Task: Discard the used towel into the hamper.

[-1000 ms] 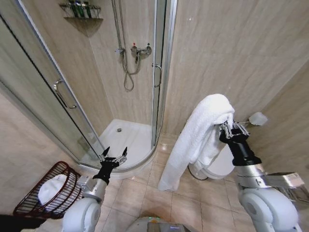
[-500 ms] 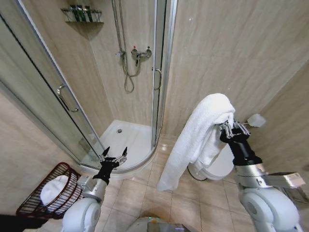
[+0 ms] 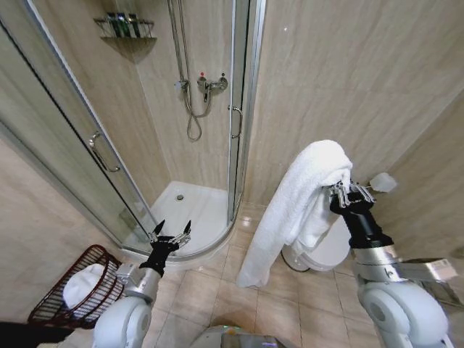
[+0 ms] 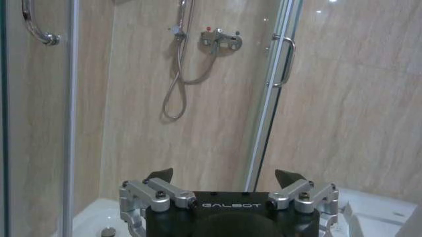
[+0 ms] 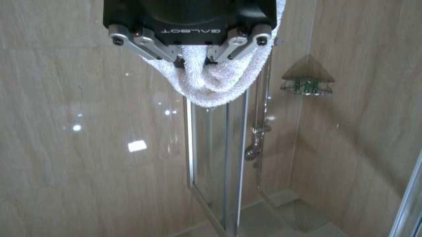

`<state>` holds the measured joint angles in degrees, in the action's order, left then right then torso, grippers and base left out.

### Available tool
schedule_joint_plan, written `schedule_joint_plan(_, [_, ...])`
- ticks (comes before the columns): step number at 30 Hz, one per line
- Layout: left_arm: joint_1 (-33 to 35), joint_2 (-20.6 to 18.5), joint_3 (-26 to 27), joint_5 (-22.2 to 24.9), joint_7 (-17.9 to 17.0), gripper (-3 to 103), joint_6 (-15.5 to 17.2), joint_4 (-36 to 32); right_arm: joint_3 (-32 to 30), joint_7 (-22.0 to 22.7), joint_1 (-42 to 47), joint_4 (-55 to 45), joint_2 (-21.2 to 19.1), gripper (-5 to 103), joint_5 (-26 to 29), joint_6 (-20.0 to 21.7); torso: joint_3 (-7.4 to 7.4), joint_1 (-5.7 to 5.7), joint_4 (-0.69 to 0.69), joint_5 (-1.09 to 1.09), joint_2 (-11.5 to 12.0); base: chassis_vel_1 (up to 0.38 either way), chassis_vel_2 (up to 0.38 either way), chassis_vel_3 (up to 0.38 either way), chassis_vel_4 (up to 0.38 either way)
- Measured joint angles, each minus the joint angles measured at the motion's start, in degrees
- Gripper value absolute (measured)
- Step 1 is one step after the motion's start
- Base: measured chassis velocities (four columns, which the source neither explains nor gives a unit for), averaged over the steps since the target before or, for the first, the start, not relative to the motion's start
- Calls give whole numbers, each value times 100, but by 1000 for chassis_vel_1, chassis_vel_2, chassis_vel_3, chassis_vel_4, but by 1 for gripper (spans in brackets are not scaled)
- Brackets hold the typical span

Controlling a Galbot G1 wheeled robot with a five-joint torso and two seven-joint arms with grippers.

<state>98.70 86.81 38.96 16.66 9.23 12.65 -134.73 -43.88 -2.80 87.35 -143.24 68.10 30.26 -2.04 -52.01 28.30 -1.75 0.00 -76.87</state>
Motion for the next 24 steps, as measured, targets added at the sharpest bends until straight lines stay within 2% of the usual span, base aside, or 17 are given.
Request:
schedule_joint_plan(16, [0, 0, 0, 0, 0, 100, 0, 0, 11, -6, 2, 0, 8, 14, 2, -12, 24, -20, 0, 0, 45, 0, 0, 0, 0])
schedule_joint_plan(24, [0, 0, 0, 0, 0, 100, 0, 0, 56, -15, -3, 0, 15, 14, -14, -13, 34, -27, 0, 1, 62, 72, 73, 78, 71])
